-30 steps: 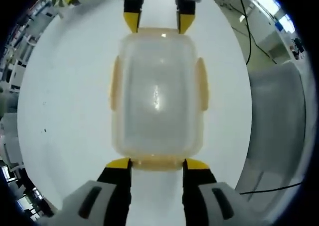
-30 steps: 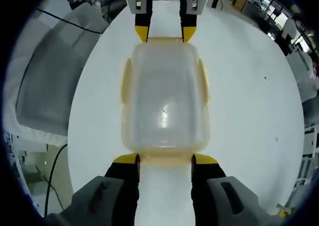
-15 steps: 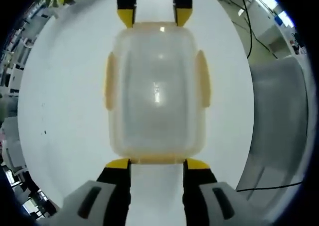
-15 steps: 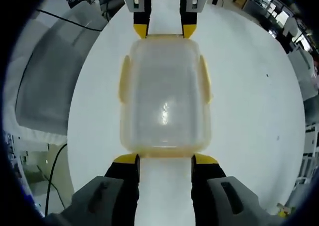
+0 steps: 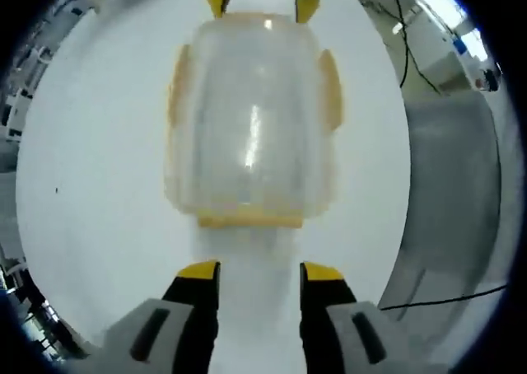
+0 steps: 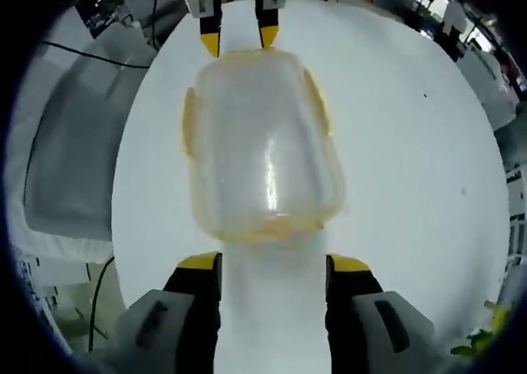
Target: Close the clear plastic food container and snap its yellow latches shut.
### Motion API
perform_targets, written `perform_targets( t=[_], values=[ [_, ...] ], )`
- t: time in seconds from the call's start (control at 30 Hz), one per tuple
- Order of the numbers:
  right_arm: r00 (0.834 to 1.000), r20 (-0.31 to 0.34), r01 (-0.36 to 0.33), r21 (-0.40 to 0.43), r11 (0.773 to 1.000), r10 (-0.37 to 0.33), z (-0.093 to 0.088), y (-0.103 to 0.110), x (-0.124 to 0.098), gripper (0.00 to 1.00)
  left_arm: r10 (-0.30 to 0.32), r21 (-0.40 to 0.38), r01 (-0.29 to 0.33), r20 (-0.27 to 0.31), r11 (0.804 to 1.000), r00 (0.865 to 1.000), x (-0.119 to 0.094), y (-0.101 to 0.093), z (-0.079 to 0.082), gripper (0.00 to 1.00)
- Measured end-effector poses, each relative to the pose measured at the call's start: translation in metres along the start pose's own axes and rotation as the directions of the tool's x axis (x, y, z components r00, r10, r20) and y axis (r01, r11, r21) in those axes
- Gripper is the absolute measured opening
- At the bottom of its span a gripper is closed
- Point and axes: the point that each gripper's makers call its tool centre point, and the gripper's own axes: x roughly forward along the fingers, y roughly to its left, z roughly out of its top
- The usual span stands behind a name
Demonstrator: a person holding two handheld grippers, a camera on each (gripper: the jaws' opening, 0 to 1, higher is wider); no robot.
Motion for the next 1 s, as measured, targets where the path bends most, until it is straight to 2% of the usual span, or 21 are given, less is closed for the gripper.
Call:
perform_targets(
  t=[0.03, 0.1, 0.17, 0.27, 0.3, 0.4, 0.47, 0.53, 0.57, 0.6, 0.67, 0.73, 0.77, 0.8, 0.83, 0.87, 0.9, 0.93, 0.97, 1.0],
  values=[
    [1.0, -0.001, 0.003, 0.004, 1.0, -0.003, -0.004, -0.002, -0.002, 0.44, 0.007, -0.017, -0.007, -0.009, 1.0, 1.0, -0.001, 0.002, -0.005, 0.41],
    [1.0, 0.027, 0.01, 0.038, 0.999, -0.011, -0.008, -0.003, -0.006, 0.45, -0.005, -0.077, 0.01, 0.07, 0.997, 0.998, -0.004, 0.001, -0.001, 0.4],
    [0.999, 0.054, -0.005, 0.12, 0.993, -0.001, -0.011, -0.003, -0.012, 0.44, -0.02, -0.135, 0.041, 0.154, 0.99, 0.988, -0.011, -0.001, 0.006, 0.41],
    [0.997, 0.074, 0.003, 0.192, 0.981, -0.018, -0.015, -0.007, -0.02, 0.42, -0.026, -0.202, 0.074, 0.233, 0.977, 0.972, -0.022, 0.0, 0.011, 0.4],
    [0.997, 0.082, -0.004, 0.202, 0.979, -0.013, -0.016, -0.007, -0.023, 0.42, -0.014, -0.229, 0.071, 0.241, 0.971, 0.971, -0.027, 0.003, 0.009, 0.41],
    [0.995, 0.096, 0.008, 0.264, 0.965, -0.035, -0.018, -0.01, -0.029, 0.41, 0.0, -0.226, 0.056, 0.24, 0.973, 0.971, -0.036, 0.003, 0.002, 0.43],
    [0.994, 0.075, 0.052, 0.336, 0.941, -0.081, -0.023, -0.016, -0.033, 0.44, -0.026, -0.219, 0.101, 0.318, 0.971, 0.948, -0.041, -0.004, 0.008, 0.49],
    [0.992, 0.08, 0.065, 0.367, 0.928, -0.101, -0.025, -0.019, -0.036, 0.49, -0.047, -0.299, 0.175, 0.392, 0.938, 0.919, -0.047, -0.008, 0.013, 0.54],
    [0.99, 0.099, 0.052, 0.407, 0.912, -0.1, -0.023, -0.018, -0.038, 0.51, -0.045, -0.31, 0.202, 0.446, 0.929, 0.894, -0.052, -0.009, 0.019, 0.57],
    [0.989, 0.108, 0.042, 0.433, 0.901, -0.098, -0.021, -0.017, -0.04, 0.52, -0.04, -0.314, 0.214, 0.48, 0.925, 0.876, -0.055, -0.011, 0.023, 0.59],
    [0.983, 0.159, 0.011, 0.459, 0.888, -0.094, -0.012, -0.013, -0.044, 0.53, -0.021, -0.332, 0.243, 0.553, 0.911, 0.833, -0.064, -0.014, 0.033, 0.55],
    [0.977, 0.198, -0.032, 0.511, 0.859, -0.082, -0.004, -0.007, -0.047, 0.54, -0.004, -0.357, 0.262, 0.586, 0.897, 0.811, -0.068, -0.015, 0.039, 0.51],
    [0.97, 0.231, -0.076, 0.566, 0.821, -0.069, 0.003, -0.002, -0.048, 0.54, 0.001, -0.393, 0.325, 0.639, 0.86, 0.769, -0.073, -0.017, 0.048, 0.54],
    [0.962, 0.267, -0.126, 0.607, 0.784, -0.052, 0.01, 0.002, -0.05, 0.54, -0.013, -0.428, 0.408, 0.677, 0.806, 0.735, -0.077, -0.023, 0.057, 0.57],
    [0.952, 0.302, -0.163, 0.621, 0.766, -0.043, 0.017, 0.004, -0.051, 0.53, 0.007, -0.457, 0.452, 0.709, 0.766, 0.706, -0.081, -0.022, 0.063, 0.61],
    [0.93, 0.364, -0.22, 0.646, 0.731, -0.042, 0.027, 0.005, -0.052, 0.52, 0.037, -0.479, 0.492, 0.743, 0.727, 0.668, -0.085, -0.019, 0.069, 0.68],
    [0.917, 0.398, -0.259, 0.662, 0.703, -0.037, 0.032, 0.008, -0.053, 0.5, 0.051, -0.485, 0.533, 0.771, 0.694, 0.635, -0.088, -0.019, 0.073, 0.69],
    [0.906, 0.422, -0.298, 0.673, 0.677, -0.021, 0.034, 0.011, -0.053, 0.47, 0.072, -0.536, 0.595, 0.776, 0.599, 0.627, -0.085, -0.018, 0.072, 0.68],
    [0.896, 0.444, -0.337, 0.688, 0.643, -0.006, 0.037, 0.014, -0.052, 0.45, 0.1, -0.56, 0.632, 0.785, 0.535, 0.611, -0.084, -0.014, 0.073, 0.66],
    [0.88, 0.475, -0.384, 0.71, 0.59, 0.001, 0.039, 0.015, -0.052, 0.45, 0.121, -0.588, 0.673, 0.786, 0.449, 0.606, -0.081, -0.011, 0.07, 0.63]
  ],
)
